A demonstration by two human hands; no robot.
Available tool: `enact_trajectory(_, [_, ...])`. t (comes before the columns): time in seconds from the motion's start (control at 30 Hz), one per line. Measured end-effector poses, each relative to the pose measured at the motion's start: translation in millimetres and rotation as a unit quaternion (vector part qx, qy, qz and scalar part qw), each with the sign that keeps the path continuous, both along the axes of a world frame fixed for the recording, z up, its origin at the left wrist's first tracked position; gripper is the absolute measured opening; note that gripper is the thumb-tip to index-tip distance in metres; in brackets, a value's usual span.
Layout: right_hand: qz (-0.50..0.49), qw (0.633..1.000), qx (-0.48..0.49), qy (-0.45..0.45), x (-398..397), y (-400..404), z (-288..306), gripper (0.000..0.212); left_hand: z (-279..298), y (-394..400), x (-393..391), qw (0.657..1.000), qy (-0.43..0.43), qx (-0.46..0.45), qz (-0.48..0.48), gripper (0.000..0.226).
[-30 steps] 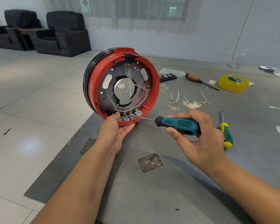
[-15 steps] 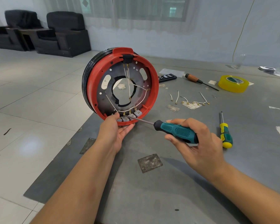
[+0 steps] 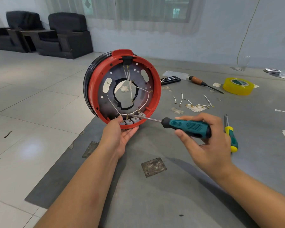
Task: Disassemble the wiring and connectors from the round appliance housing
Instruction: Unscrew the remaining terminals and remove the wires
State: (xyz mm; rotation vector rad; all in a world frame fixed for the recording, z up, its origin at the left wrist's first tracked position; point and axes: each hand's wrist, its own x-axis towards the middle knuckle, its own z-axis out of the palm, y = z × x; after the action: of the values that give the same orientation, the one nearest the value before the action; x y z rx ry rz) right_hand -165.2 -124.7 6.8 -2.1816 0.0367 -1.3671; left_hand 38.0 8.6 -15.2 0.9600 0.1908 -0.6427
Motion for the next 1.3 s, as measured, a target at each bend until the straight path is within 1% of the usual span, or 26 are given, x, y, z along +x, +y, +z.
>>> enact_trajectory(0.03, [-0.006, 1.0, 0.02, -0.005, -0.3, 0.3, 0.9, 0.046, -0.4, -0.3, -0.1, 1.0, -0.002, 0.0, -0.001, 0.01])
enact_trajectory(0.13, [-0.023, 0.998, 0.055, -0.005, 0.4, 0.6, 3.7, 0.047, -3.1, -1.2, 1.0, 1.0, -0.003, 0.007, 0.004, 0.021])
enact_trajectory(0.17, [-0.026, 0.998, 0.065, -0.002, 1.3, 0.0, 5.1, 0.047, -3.4, -1.0, 1.2, 1.0, -0.004, 0.007, 0.004, 0.021])
enact_trajectory(0.23, [-0.033, 0.997, 0.071, 0.005, 2.8, -1.6, 7.8, 0.046, -3.5, -0.4, 1.9, 1.0, -0.005, 0.004, 0.004, 0.014])
enact_trajectory(0.27, [-0.035, 0.997, 0.07, 0.011, 3.2, -2.3, 8.8, 0.045, -3.6, 0.1, 2.0, 1.0, -0.005, 0.002, 0.004, 0.012])
enact_trajectory(0.37, [-0.037, 0.997, 0.064, 0.038, 4.8, -3.9, 12.6, 0.044, -5.6, 0.0, 3.2, 1.0, -0.009, -0.001, 0.003, 0.024])
enact_trajectory(0.43, [-0.032, 0.996, 0.062, 0.05, 6.7, -4.7, 17.2, 0.044, -5.5, 0.1, 3.2, 1.0, -0.01, -0.003, 0.002, 0.028])
enact_trajectory(0.5, [-0.022, 0.997, 0.059, 0.052, 9.9, -5.6, 24.3, 0.044, -4.7, 0.5, 3.1, 1.0, -0.006, -0.005, 0.004, 0.023])
enact_trajectory(0.6, [-0.006, 0.997, 0.051, 0.055, 17.1, -7.1, 38.1, 0.043, -2.6, 0.7, 2.3, 1.0, 0.0, -0.005, 0.007, 0.01])
enact_trajectory(0.77, [0.004, 0.997, 0.037, 0.067, 28.0, -12.2, 55.2, 0.046, -1.4, -0.3, 1.0, 1.0, -0.001, -0.008, 0.007, 0.011])
enact_trajectory(0.9, [0.01, 0.997, 0.048, 0.058, 32.0, -14.3, 60.6, 0.043, -0.9, -0.5, -0.8, 1.0, -0.005, -0.001, 0.003, 0.023])
enact_trajectory(1.13, [0.008, 0.995, 0.044, 0.084, 38.8, -16.8, 74.5, 0.041, 0.5, -0.2, -1.4, 1.0, -0.006, 0.013, -0.001, 0.016])
enact_trajectory(1.3, [-0.016, 0.99, 0.023, 0.139, 46.4, -16.4, 94.1, 0.042, 0.3, -0.3, -0.9, 1.0, -0.009, 0.015, 0.003, 0.015])
